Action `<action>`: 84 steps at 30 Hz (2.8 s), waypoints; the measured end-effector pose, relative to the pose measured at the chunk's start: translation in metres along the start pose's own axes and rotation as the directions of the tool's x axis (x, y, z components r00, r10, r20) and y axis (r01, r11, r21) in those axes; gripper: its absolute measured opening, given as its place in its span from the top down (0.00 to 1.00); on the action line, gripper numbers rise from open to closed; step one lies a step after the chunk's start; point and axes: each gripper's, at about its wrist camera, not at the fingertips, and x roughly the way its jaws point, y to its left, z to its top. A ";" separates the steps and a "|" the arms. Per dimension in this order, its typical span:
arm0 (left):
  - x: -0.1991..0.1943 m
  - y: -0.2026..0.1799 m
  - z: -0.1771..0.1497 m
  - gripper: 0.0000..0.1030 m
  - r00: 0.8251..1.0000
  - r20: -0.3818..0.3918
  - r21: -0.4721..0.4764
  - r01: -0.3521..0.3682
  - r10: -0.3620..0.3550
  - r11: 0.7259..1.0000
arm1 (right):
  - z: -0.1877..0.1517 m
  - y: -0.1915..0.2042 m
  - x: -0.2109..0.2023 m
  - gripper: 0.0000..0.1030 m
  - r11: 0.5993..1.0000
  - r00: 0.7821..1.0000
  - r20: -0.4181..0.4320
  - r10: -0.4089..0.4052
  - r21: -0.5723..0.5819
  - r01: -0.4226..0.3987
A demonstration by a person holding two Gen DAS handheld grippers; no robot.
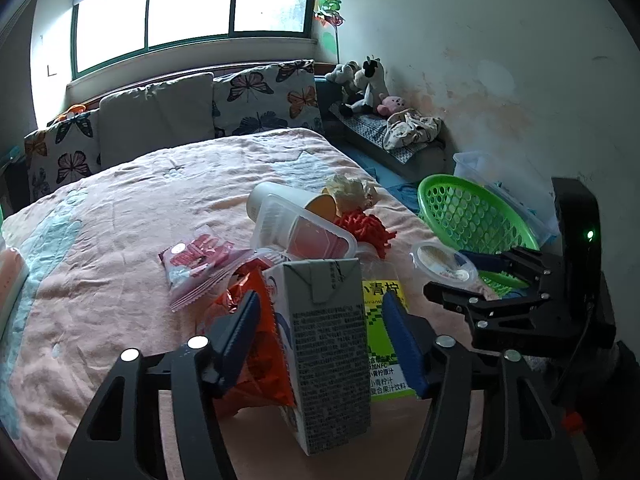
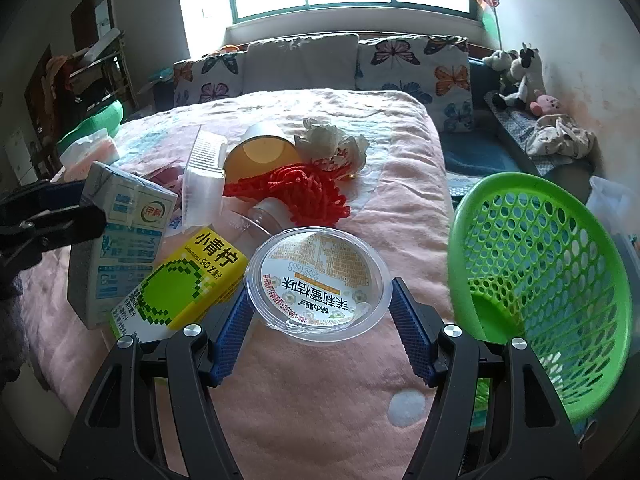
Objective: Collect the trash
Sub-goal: 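Carry the clear cup over the green basket and release it with the right tool, then lower the white milk carton into the green basket and open the left tool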
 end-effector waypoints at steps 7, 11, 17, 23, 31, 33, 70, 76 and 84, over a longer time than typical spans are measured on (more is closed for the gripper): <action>0.009 -0.002 -0.005 0.47 0.999 -0.027 0.015 -0.026 0.027 1.000 | 0.000 0.000 -0.006 0.34 1.000 1.000 0.007 -0.007 0.004 0.007; 0.010 -0.004 -0.005 0.55 0.999 -0.027 0.021 -0.035 0.036 0.999 | 0.000 -0.002 -0.009 0.34 1.000 1.000 0.014 -0.013 0.013 0.013; -0.001 -0.003 -0.004 0.61 1.000 -0.004 0.008 -0.011 0.011 1.000 | 0.000 -0.005 -0.018 0.34 1.000 0.999 0.023 -0.025 0.013 0.025; -0.012 0.001 0.000 0.61 1.000 0.010 -0.020 0.017 -0.016 1.000 | 0.001 -0.009 -0.029 0.35 0.999 0.998 0.039 -0.042 0.019 0.042; -0.040 0.000 0.020 0.61 0.994 0.076 -0.044 0.083 -0.080 0.996 | 0.001 -0.026 -0.040 0.34 0.995 0.995 0.052 -0.087 0.048 0.084; -0.043 -0.004 0.028 0.61 0.992 0.085 -0.038 0.101 -0.098 0.994 | 0.001 -0.033 -0.042 0.34 0.994 0.994 0.051 -0.098 0.057 0.095; 0.134 -0.161 0.133 0.61 0.942 -0.110 0.067 0.325 -0.317 0.943 | -0.042 -0.160 -0.034 0.25 0.943 0.971 -0.048 -0.233 0.233 0.238; 0.154 -0.179 0.130 0.61 0.936 -0.138 0.059 0.334 -0.324 0.941 | -0.051 -0.164 -0.060 0.24 0.932 0.963 -0.009 -0.270 0.248 0.264; 0.177 -0.199 0.124 0.61 0.932 -0.182 0.068 0.329 -0.312 0.942 | -0.066 -0.174 -0.075 0.24 0.915 0.959 -0.007 -0.283 0.299 0.272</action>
